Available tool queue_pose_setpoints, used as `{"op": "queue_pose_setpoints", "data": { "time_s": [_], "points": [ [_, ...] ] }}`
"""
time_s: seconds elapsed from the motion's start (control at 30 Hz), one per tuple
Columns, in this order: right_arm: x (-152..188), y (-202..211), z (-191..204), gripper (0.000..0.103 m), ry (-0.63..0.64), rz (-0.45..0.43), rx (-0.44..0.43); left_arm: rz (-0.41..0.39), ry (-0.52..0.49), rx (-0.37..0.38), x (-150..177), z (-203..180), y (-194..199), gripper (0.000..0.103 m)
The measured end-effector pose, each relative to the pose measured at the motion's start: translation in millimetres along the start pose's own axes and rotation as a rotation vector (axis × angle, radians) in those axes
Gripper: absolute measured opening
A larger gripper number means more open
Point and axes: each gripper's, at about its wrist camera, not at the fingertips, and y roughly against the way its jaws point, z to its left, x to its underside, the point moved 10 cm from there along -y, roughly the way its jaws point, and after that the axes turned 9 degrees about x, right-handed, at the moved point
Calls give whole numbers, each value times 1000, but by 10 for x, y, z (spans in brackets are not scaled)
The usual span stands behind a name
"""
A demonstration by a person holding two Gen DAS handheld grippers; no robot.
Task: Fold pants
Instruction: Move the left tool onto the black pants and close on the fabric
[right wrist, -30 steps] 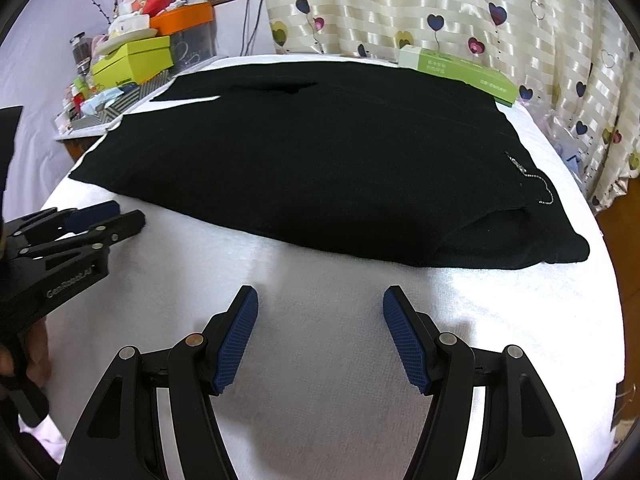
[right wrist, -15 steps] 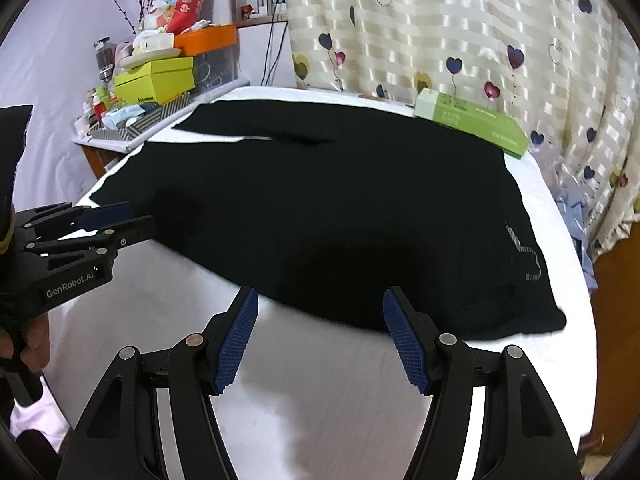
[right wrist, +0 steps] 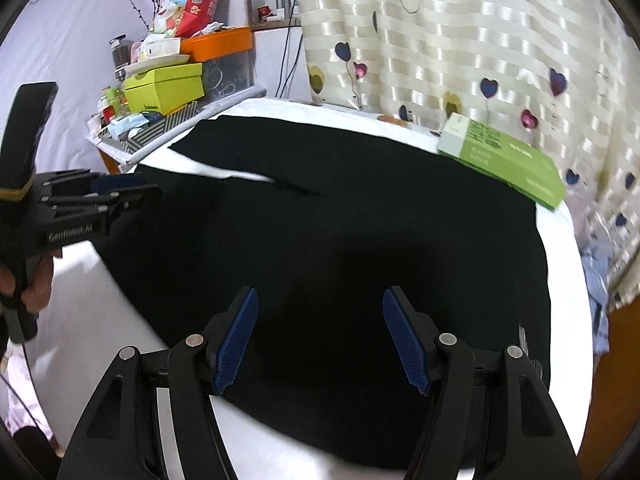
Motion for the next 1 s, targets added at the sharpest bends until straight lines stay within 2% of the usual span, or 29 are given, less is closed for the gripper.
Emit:
{"op": "queue_pose_setpoints", "data": {
  "time_s": [0.4,0.47,0.57,0.9,1.0],
  "points": [
    [-851,-995,-446,66,75,45,-44,31,-37,-29,-732,634,-790,39],
    [-965,-1175,-503,66,92,51,-45,43,-29,-33,-834,749,-951,43],
    [-1126,-1471,-584,66,127,62,-47,58,-20,-46,-974,918,-1208,44],
    [-1522,-2233,-760,66,157,114,-92,123,-30,-20,-1152,1105,-1860,45],
    [-1527,-2388,-766,66,173,143,-95,97,-24,-15,-1162,1116,-1883,52]
  ]
}}
